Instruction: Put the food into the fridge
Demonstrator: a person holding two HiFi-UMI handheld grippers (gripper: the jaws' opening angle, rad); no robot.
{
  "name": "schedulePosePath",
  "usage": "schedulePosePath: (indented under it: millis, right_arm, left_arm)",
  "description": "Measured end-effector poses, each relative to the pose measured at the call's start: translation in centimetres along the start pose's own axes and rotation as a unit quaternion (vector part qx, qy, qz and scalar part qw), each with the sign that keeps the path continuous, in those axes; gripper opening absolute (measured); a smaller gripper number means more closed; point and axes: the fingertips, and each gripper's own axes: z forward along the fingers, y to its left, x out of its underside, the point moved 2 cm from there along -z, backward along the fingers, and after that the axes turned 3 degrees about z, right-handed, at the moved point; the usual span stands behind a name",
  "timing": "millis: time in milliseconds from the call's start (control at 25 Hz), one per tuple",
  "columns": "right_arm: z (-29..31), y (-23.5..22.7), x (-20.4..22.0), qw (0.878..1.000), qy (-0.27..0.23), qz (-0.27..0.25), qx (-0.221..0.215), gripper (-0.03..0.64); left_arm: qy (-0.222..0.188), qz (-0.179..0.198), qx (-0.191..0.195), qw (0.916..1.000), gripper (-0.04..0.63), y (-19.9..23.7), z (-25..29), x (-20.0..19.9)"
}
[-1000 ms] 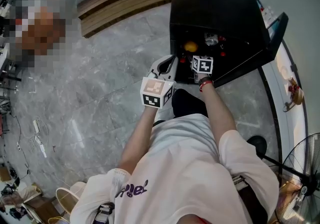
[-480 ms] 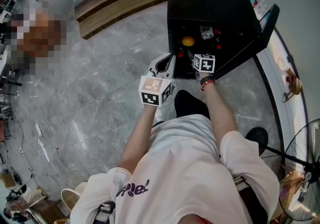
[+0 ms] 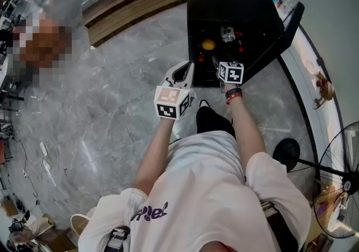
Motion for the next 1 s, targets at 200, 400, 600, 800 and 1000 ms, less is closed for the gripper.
schedulePosePath:
  millis: [200, 400, 600, 800, 1000]
  right_arm:
    - [-2.6, 0.8, -1.1, 1.000, -0.013, 0.002, 0.002, 0.285]
    - [-5.0, 2.1, -2.0, 1.000, -0.014, -0.006, -0.007, 0.265]
    - [-7.5, 2.6, -2.8, 1.000, -0.016, -0.007, -0.005, 0.238]
    - [-10.0, 3.0, -3.7, 1.000, -0.029, -0.007, -0.008, 0.222]
    - [-12.9, 3.6, -4.8, 0.999, -0.051, -0.013, -0.013, 0.201]
  left_arm:
    - [0.004, -0.002, -0.001, 1.0000, 0.017, 0.0, -0.9, -0.3]
    - [0.002, 0.000, -0.005, 1.0000, 0.017, 0.4, -1.4, -1.6]
    - [0.004, -0.003, -0.012, 0.9999, 0.017, 0.7, -2.0, -2.3]
    - [0.007, -0.005, -0.018, 0.9998, 0.017, 0.6, -2.6, -2.2]
    - [0.016, 0.003, -0.011, 0.9998, 0.017, 0.1, -3.5, -1.7]
